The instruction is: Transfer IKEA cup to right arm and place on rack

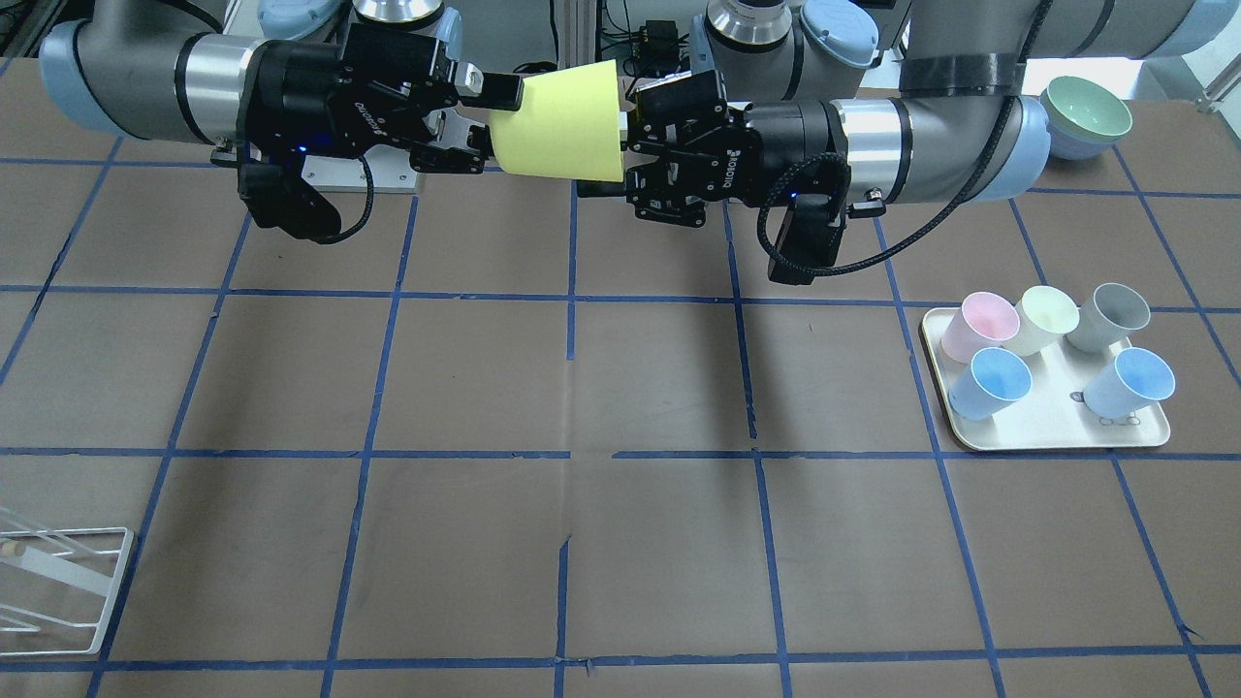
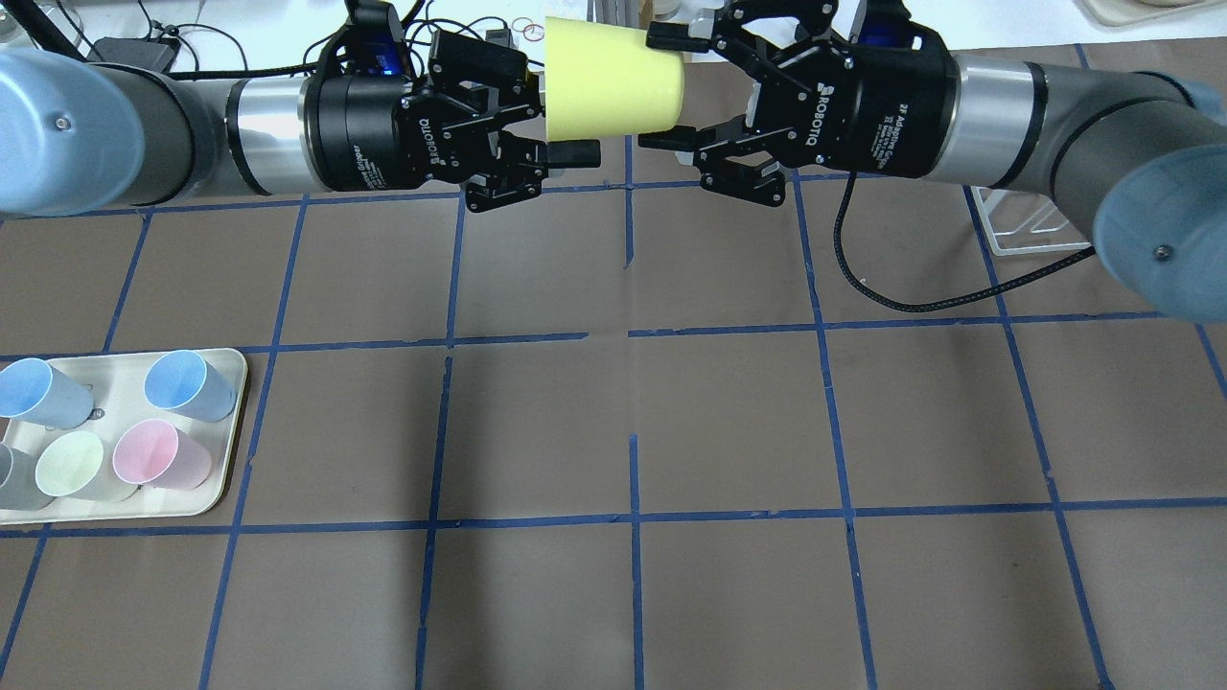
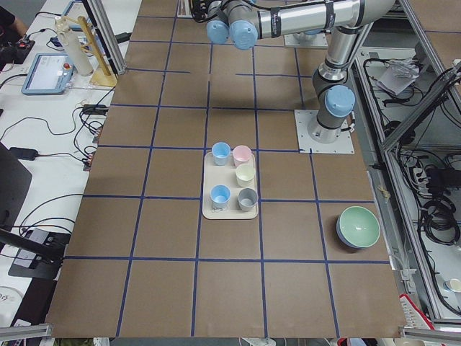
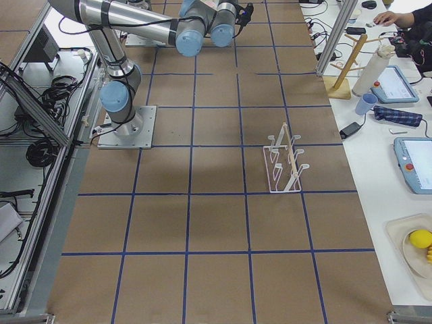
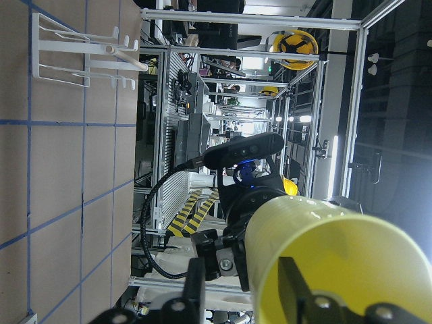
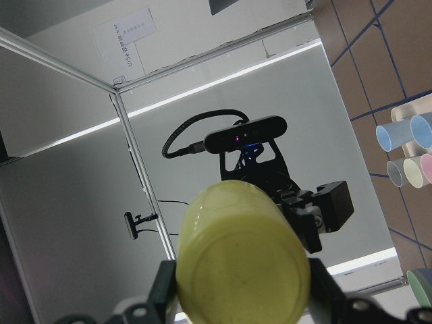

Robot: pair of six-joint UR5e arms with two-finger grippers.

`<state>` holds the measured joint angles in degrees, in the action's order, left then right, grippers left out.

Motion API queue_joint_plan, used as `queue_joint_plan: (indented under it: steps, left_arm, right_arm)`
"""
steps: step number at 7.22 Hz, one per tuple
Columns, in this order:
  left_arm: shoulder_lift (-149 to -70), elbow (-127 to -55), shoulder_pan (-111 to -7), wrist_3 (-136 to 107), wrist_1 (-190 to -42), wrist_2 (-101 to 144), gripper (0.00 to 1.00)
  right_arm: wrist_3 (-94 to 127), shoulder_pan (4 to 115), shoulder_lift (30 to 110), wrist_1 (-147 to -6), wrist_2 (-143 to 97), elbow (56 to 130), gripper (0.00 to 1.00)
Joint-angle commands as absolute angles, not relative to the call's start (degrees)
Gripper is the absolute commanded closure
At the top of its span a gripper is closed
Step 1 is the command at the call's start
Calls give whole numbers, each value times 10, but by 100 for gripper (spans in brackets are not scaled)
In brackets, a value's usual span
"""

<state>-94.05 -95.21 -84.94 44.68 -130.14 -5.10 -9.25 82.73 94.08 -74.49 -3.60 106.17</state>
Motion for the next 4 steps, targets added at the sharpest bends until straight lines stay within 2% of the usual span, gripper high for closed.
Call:
queue_joint_plan:
  steps: [1,4]
  left_arm:
    - [-937,-942,-846,398,-1276,-58,3]
    - [-936,-937,-846,186,-1078,-169,3]
  right_arm:
    - [-91,810,938,-747,-35,1056,92]
    - [-91,745,938,-746,-28,1052,91]
